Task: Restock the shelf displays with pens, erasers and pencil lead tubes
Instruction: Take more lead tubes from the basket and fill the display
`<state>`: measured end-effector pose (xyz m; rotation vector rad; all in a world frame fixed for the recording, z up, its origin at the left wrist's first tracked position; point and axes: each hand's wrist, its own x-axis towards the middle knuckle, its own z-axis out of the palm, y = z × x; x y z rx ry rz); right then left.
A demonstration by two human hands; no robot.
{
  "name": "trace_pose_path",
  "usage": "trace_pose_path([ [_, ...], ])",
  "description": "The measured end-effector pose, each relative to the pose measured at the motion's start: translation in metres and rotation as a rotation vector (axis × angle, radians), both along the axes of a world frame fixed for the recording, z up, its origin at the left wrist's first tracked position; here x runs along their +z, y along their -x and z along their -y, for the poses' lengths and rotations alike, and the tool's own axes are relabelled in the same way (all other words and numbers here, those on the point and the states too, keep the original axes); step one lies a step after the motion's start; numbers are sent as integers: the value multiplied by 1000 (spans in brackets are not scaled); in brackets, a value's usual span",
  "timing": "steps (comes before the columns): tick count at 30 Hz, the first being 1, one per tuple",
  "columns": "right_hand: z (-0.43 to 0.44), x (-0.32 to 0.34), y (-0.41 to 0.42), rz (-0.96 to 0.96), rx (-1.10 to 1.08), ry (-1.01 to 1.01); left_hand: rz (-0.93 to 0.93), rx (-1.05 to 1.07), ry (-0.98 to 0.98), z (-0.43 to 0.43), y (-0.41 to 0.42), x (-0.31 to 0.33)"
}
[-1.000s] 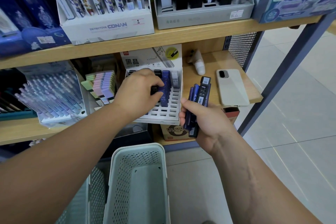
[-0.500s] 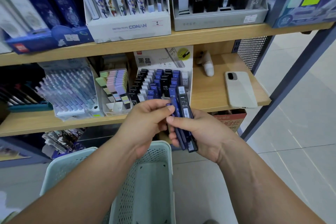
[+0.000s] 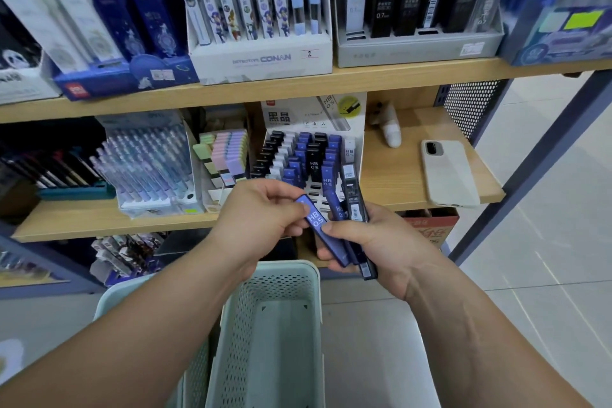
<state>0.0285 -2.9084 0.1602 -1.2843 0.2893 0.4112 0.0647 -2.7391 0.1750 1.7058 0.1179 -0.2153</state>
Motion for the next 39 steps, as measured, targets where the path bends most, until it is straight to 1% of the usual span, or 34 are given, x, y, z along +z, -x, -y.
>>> trace_pose_path([
  [2, 8, -1, -3, -36, -88, 13, 43, -36, -33, 3, -6, 7],
  [5, 25, -5, -9, -81, -316, -3, 163, -37, -109, 4, -23, 19],
  [7, 31, -8, -11, -86, -414, -35, 297, -48, -271, 4, -35, 24],
  [9, 33, -8, -11, -78, -438, -45, 422, -108, -491, 5, -46, 25],
  [10, 33, -8, -11, -70, -432, -43, 456, -144, -570, 7, -50, 24],
  [15, 33, -7, -12, -34, -406, -18, 533, -285, -781, 17, -67, 15],
  [18, 33, -7, -13, -36, -413, -32, 555, -362, -828, 23, -70, 14],
  [27, 30, -8, -15, -7, -389, -84, 606, -472, -890, 26, -76, 16],
  [31, 31, -9, -15, -2, -386, -96, 567, -512, -869, 25, -81, 19],
  [34, 31, -9, -14, 11, -380, -89, 521, -575, -907, 22, -84, 18],
  [36, 31, -9, -14, 19, -371, -98, 568, -592, -956, 21, -85, 14],
  [39, 30, -10, -13, 40, -341, -112, 764, -571, -1029, 23, -85, -1],
])
